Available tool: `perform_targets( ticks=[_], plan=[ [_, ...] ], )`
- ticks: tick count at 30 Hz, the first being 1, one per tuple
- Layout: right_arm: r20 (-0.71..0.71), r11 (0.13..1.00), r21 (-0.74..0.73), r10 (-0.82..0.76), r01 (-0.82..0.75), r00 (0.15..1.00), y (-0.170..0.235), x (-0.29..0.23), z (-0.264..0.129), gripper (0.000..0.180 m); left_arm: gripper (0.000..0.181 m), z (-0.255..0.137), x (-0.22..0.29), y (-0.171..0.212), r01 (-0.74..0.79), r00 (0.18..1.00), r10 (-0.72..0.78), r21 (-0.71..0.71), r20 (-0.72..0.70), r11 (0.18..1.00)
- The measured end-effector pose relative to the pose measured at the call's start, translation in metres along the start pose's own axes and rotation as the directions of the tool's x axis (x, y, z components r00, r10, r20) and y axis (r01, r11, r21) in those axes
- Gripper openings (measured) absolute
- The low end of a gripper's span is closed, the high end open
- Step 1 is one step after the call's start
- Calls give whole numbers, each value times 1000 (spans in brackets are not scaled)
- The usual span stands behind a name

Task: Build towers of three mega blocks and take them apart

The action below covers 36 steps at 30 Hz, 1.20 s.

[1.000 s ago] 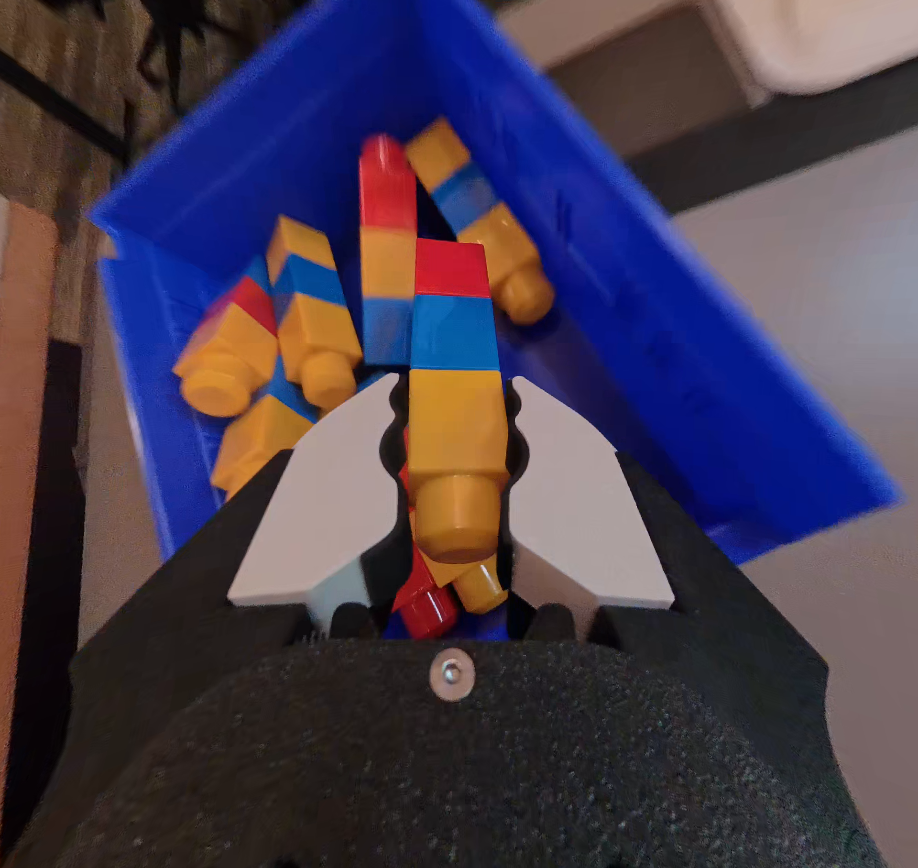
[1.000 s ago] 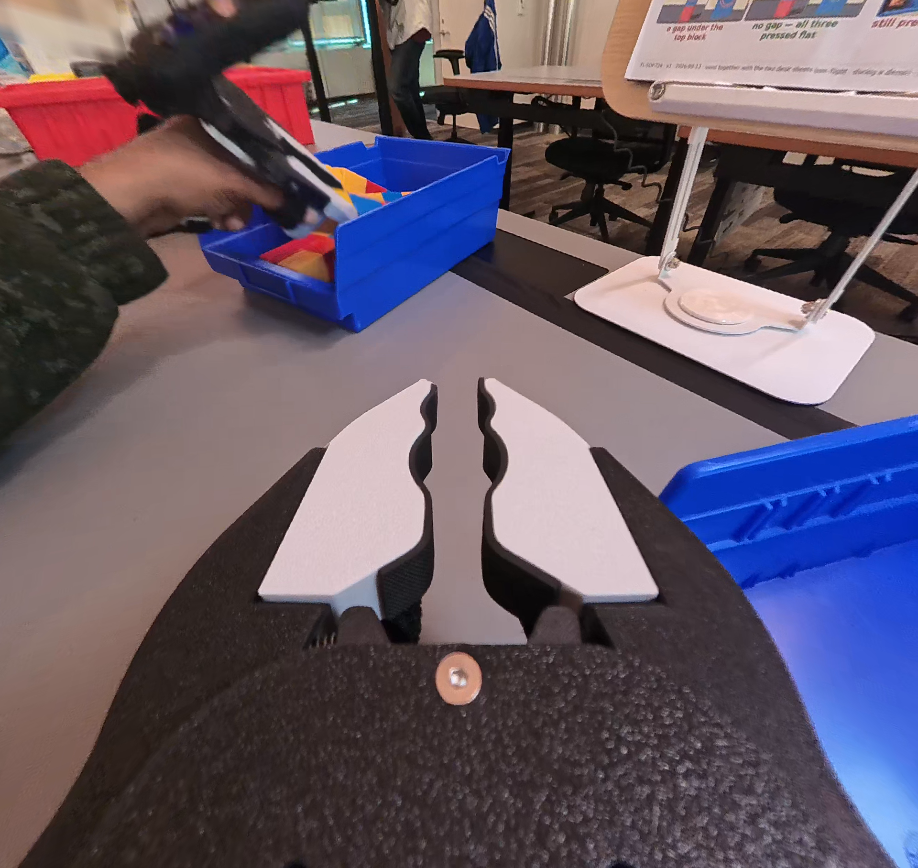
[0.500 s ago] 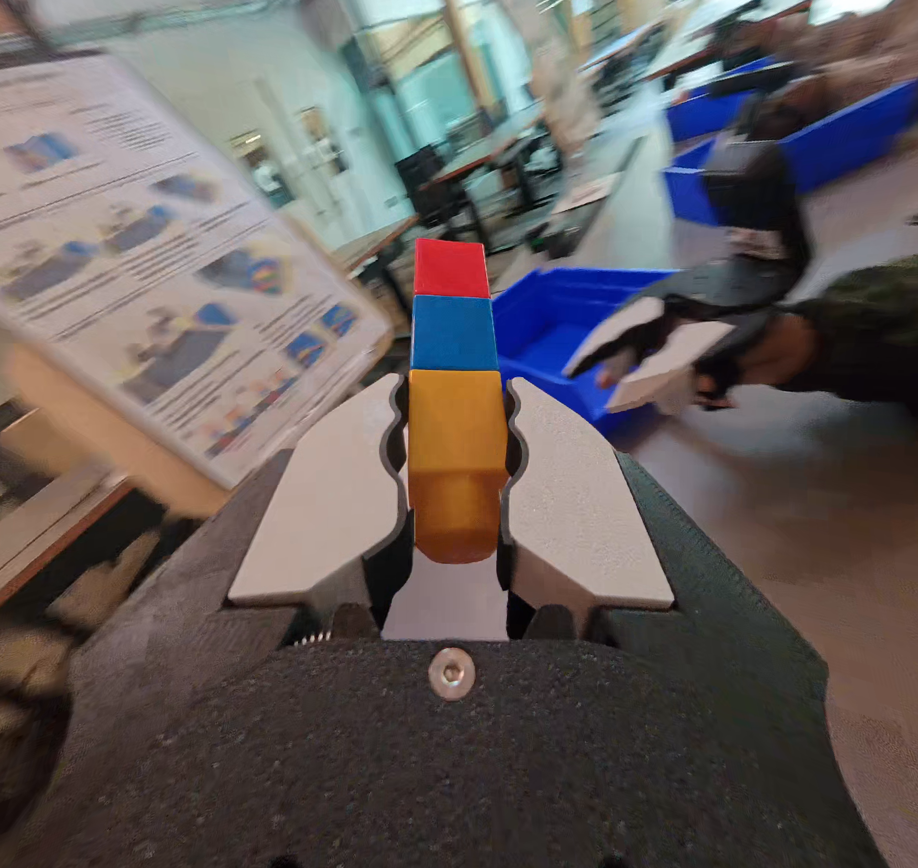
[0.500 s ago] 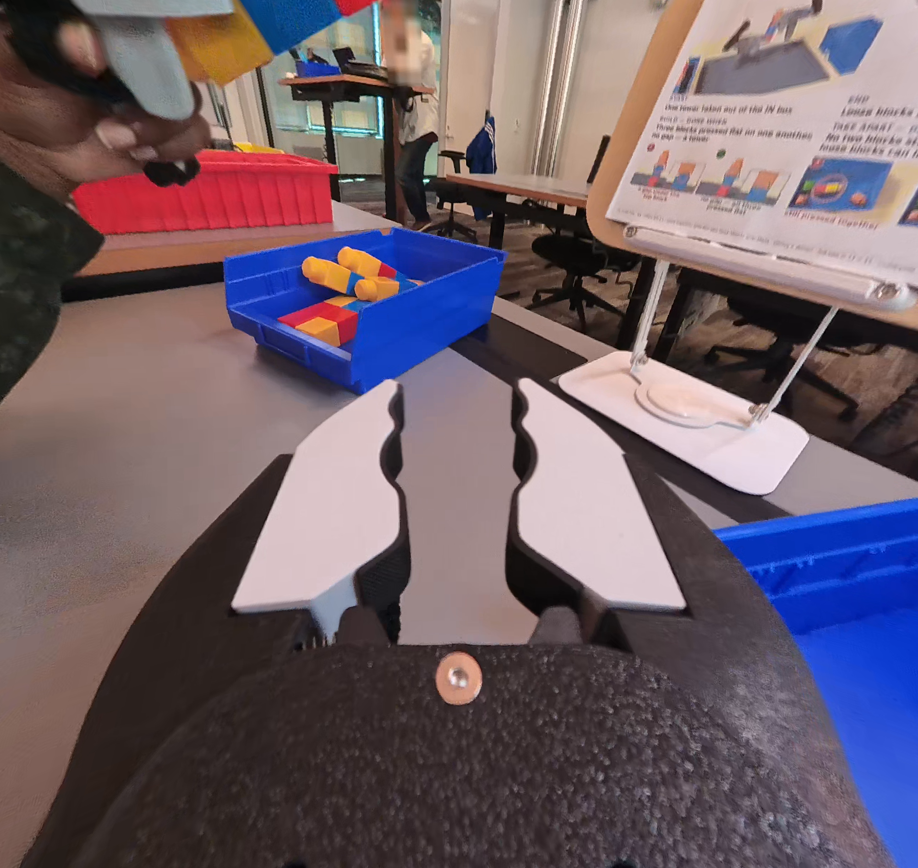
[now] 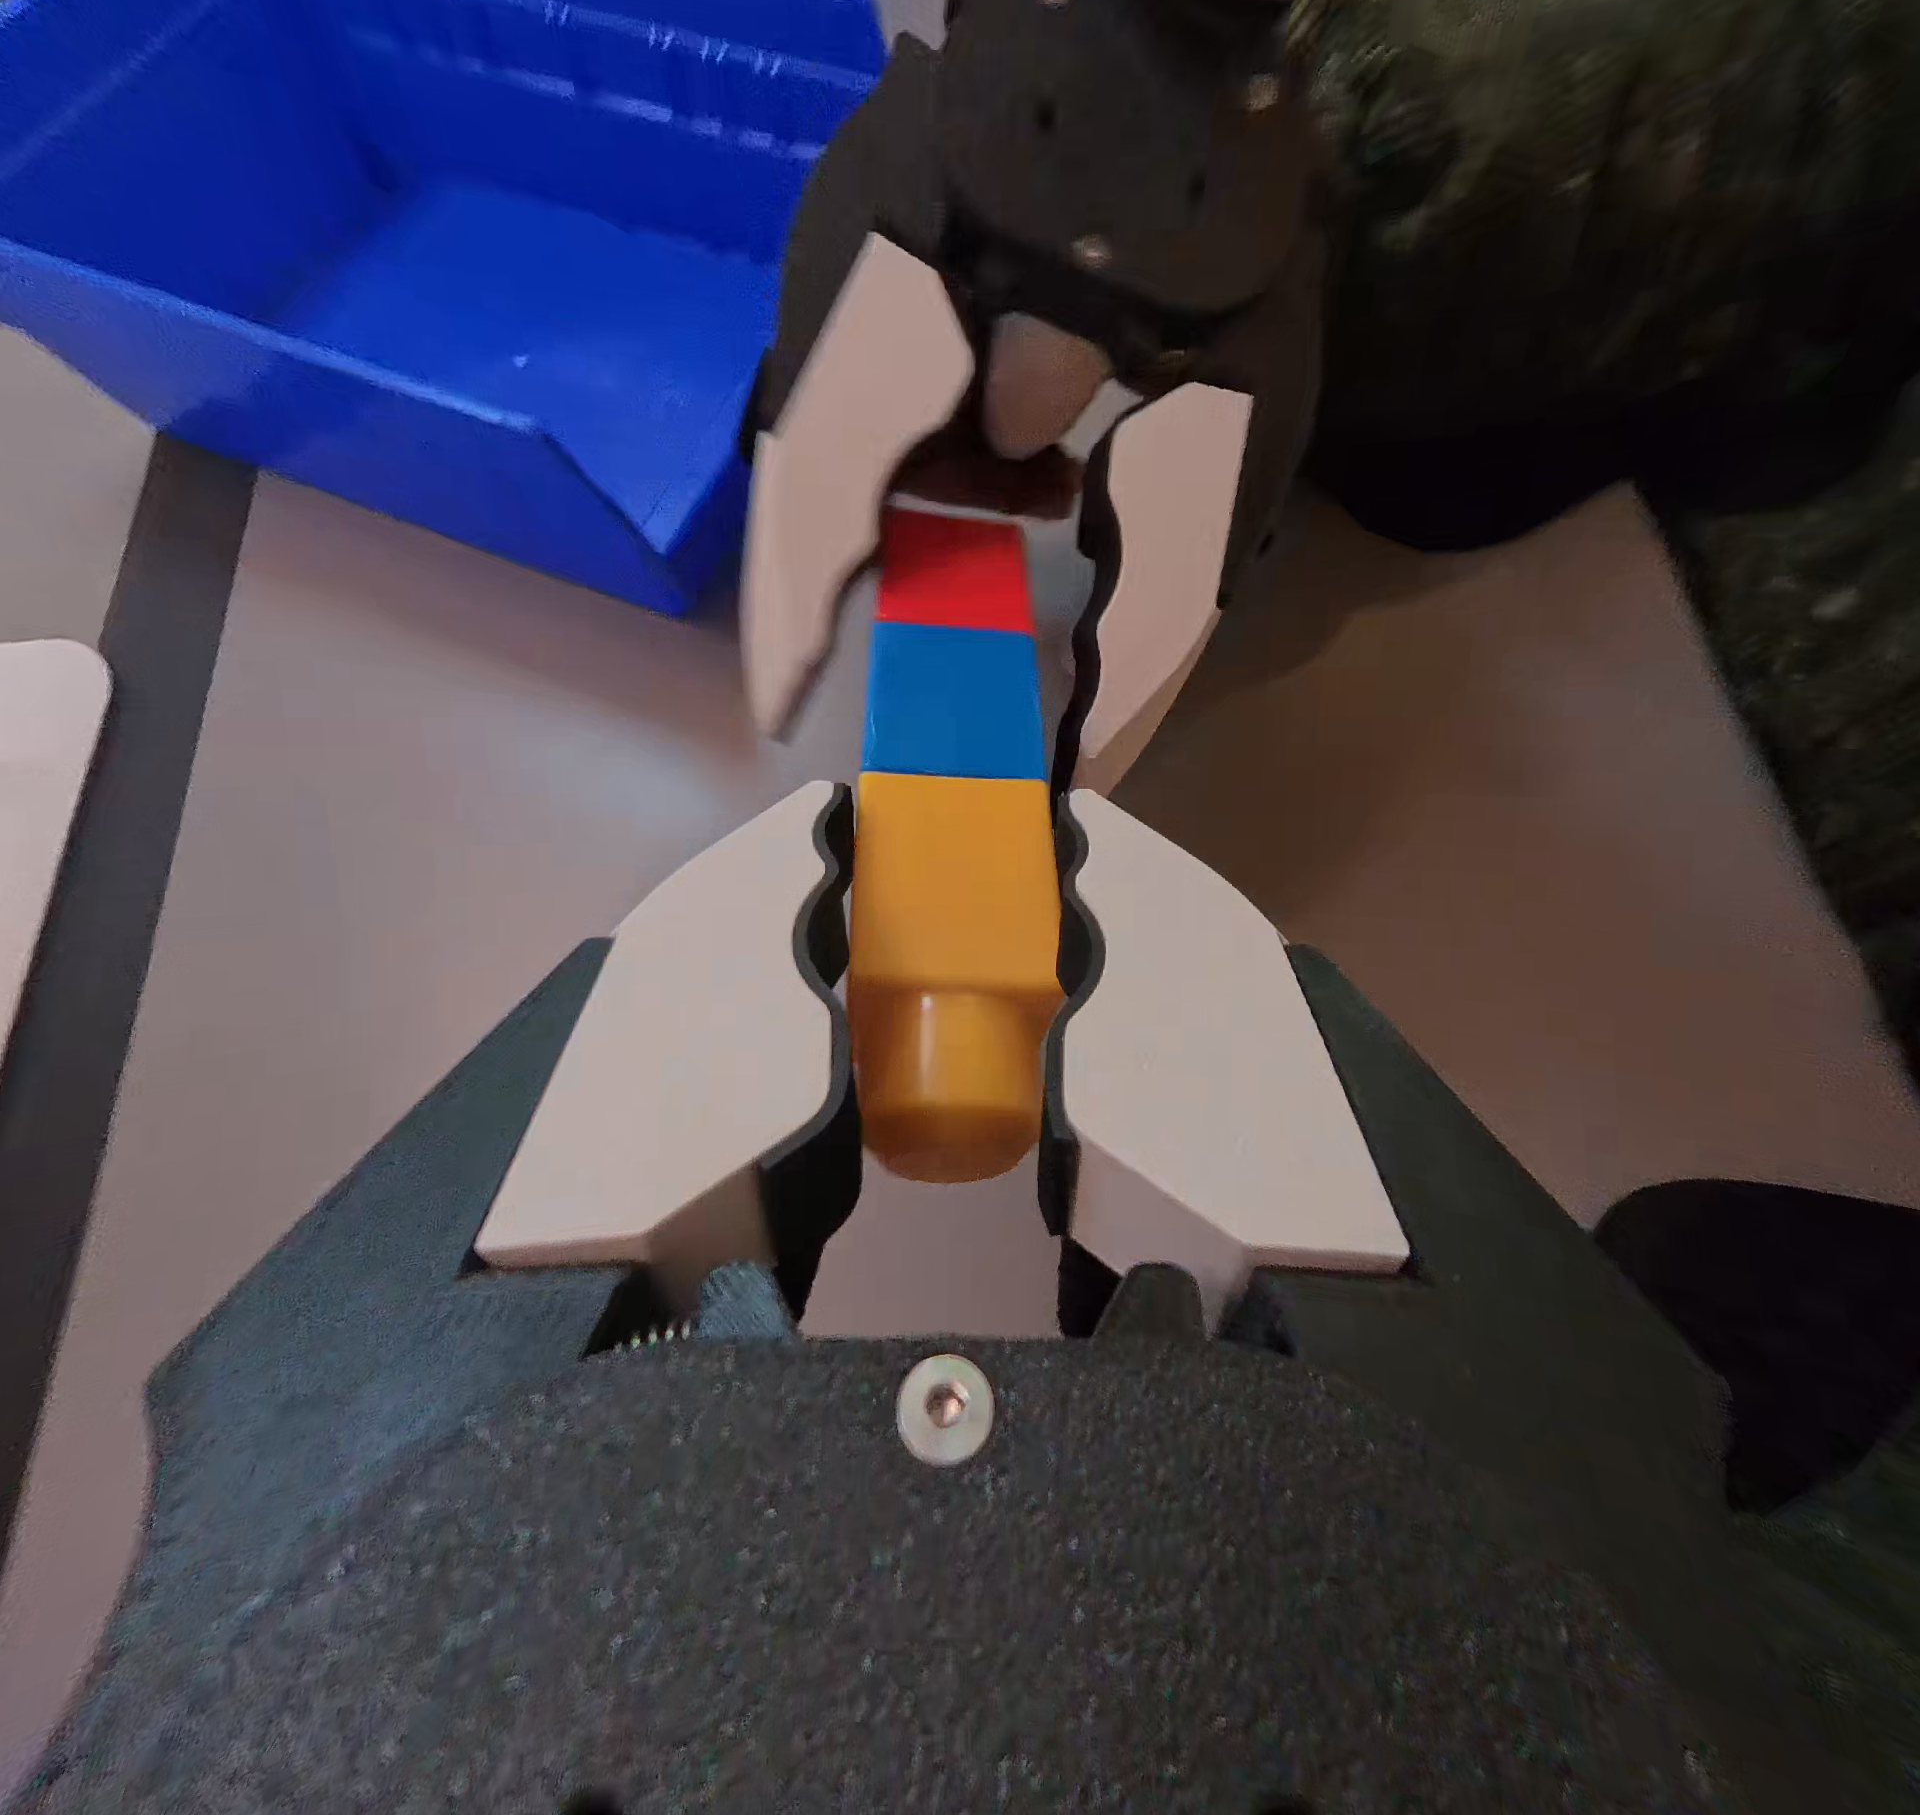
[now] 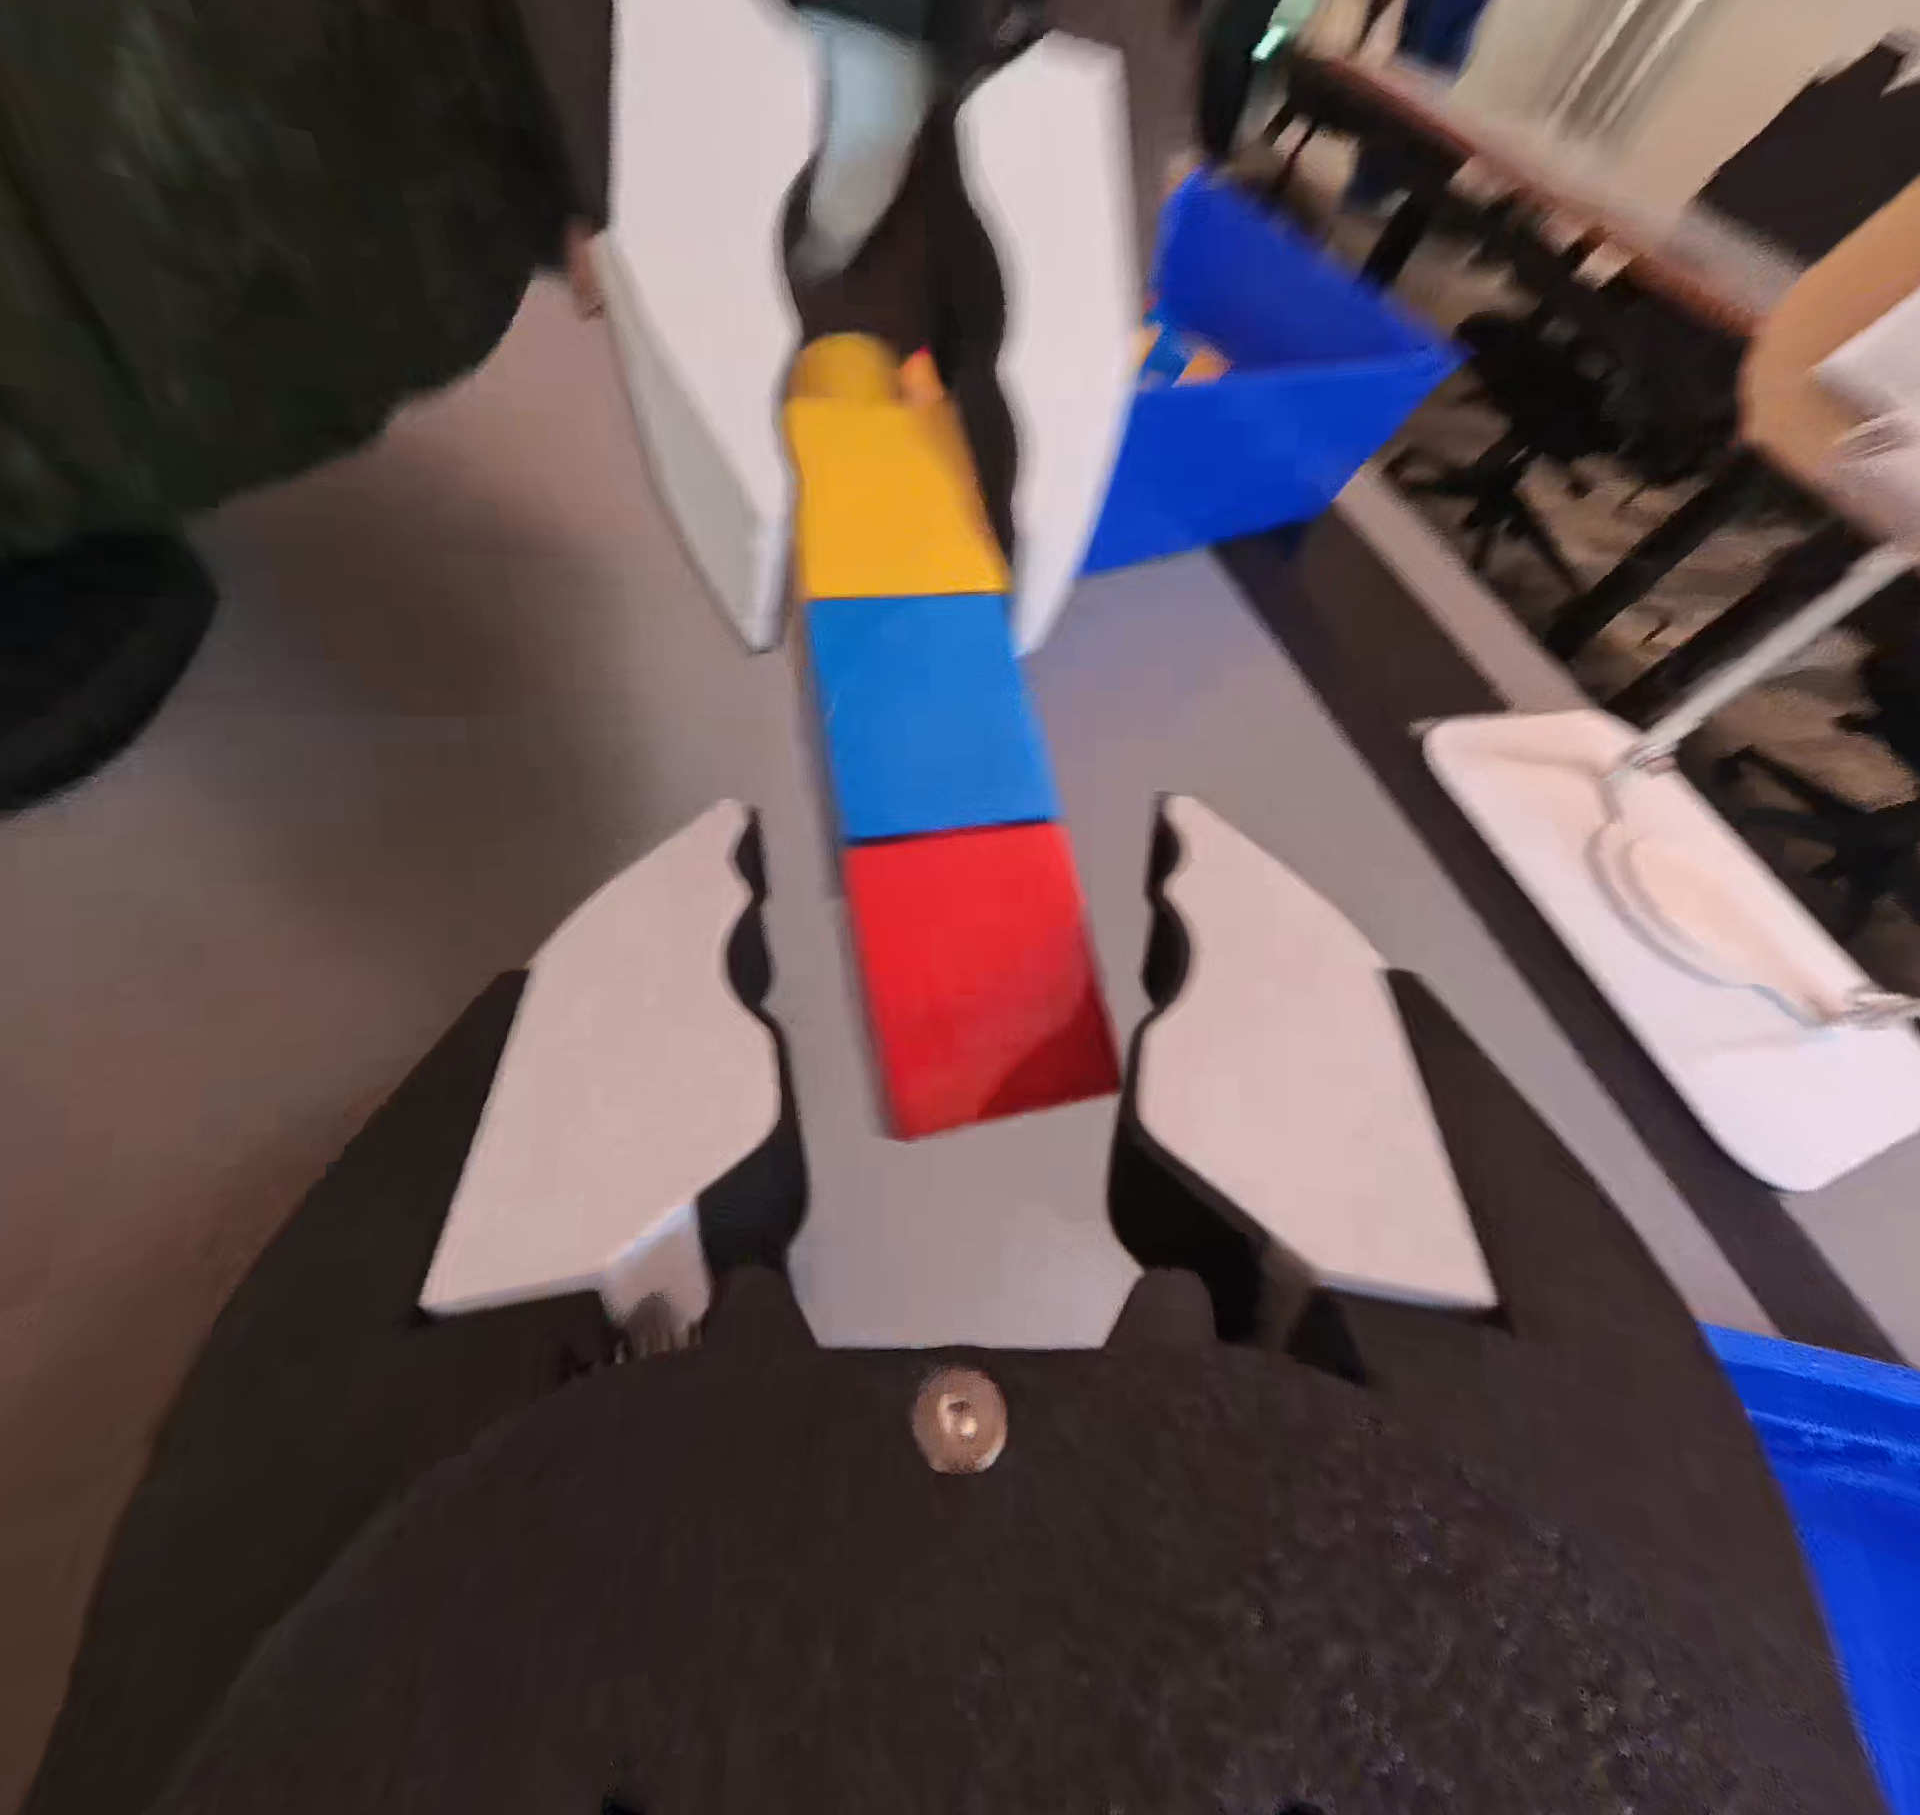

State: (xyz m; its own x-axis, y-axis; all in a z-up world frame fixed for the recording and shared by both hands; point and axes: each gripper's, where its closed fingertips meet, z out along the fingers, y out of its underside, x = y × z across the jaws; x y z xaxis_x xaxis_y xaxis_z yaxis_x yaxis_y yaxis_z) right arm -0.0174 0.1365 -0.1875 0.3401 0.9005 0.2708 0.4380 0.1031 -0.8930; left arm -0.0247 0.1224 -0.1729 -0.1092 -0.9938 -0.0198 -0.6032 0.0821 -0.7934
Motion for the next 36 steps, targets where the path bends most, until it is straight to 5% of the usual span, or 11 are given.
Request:
perform_targets(
  ticks=[1, 5, 9, 14, 19, 24, 32, 36],
  plan=[
    [23, 999, -53, -13, 14, 1000, 10, -6, 4, 46, 37, 4, -5, 1, -19, 999, 20, -38, 40, 999],
    [-10, 996, -91, -27, 26, 1000, 17, -3, 4, 37, 38, -6, -20, -35, -94, 980, 71, 117, 186, 989],
    [-18, 978, 160, 135, -131, 991, -16, 18, -20, 37, 49, -52, -31, -78, -111, 966, -13, 457, 260, 883],
    [123, 776, 518, 349, -360, 929, -56, 46, -68, 37, 49, -96, -28, -116, -97, 970, -106, 744, 220, 662],
    [238, 637, 637, 372, -433, 897, -76, 48, -91, 37, 52, -63, -15, -140, -69, 975, -104, 717, 195, 694],
    [314, 606, 645, 346, -466, 884, -84, 37, -92, 37, 53, -17, -3, -146, -3, 988, -100, 669, 115, 743],
    [331, 650, 603, 324, -463, 886, -79, 27, -80, 37, 39, 7, -7, -134, 46, 987, -126, 577, 99, 815],
    [302, 754, 490, 324, -438, 896, -64, 23, -65, 42, 38, -3, -13, -130, 17, 980, -126, 560, 155, 828]
  ],
)
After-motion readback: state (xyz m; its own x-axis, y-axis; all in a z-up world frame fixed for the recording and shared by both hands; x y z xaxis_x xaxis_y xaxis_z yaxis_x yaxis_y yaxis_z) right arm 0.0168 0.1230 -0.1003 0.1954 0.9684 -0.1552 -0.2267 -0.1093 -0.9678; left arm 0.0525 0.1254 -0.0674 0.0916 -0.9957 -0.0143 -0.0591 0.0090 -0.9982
